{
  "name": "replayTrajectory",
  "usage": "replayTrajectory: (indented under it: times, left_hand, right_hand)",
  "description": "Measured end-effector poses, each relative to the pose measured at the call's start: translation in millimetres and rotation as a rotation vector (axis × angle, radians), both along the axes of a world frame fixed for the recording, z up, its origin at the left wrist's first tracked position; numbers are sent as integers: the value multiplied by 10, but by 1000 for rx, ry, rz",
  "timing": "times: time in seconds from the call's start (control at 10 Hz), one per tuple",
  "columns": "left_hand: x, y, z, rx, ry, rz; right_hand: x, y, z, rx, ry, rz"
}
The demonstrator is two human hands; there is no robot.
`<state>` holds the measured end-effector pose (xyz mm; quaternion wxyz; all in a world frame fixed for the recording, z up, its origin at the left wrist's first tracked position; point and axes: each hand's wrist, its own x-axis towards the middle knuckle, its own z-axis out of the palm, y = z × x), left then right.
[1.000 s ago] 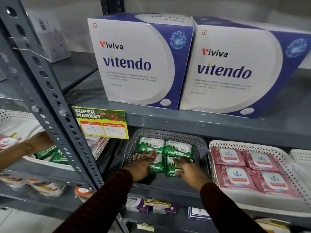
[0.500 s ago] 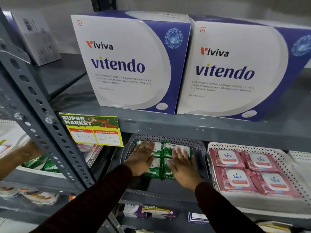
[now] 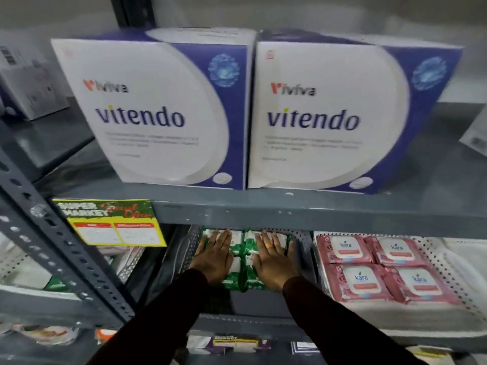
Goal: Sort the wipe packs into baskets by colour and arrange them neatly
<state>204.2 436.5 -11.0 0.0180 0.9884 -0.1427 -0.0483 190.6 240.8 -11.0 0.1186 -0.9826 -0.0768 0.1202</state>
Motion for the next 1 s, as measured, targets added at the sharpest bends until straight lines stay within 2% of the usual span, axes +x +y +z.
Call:
replayTrajectory:
  times: [0.1,0.2,0.3,0.4,0.5,0.6,0.8,0.9,1.0]
  left_hand:
    - [-46,-152,131,77,-18,-11]
    - [-232,-564,288,-180,-141,-11]
    - [-460,-1348,437,-335,-183,-168]
    - [-680,-2298,427,-365,-140,-356]
    - [-815,-2971,360,-304,-110,-285]
    - [-834,-3201,307,-138,18,-229]
    - [-815,-3234,102,-94,95,-184]
    - [-811,-3316,199,-2,67,-142]
    - [-974,-3323,100,-90,-214,-178]
  right_hand:
    - [-90,-155,253,39,-22,47]
    - [-344,-595,573,199,-369,12]
    - [-606,-1511,598,238,-423,-128]
    - [-751,-2589,428,51,-361,-300]
    - [-832,-3291,140,-31,-124,-381]
    - [-819,-3443,-64,45,-13,-352]
    - [-857,-3330,26,50,73,-371]
    - [-805,-3394,46,75,92,-358]
    - [-984,-3372,-118,159,-41,-299]
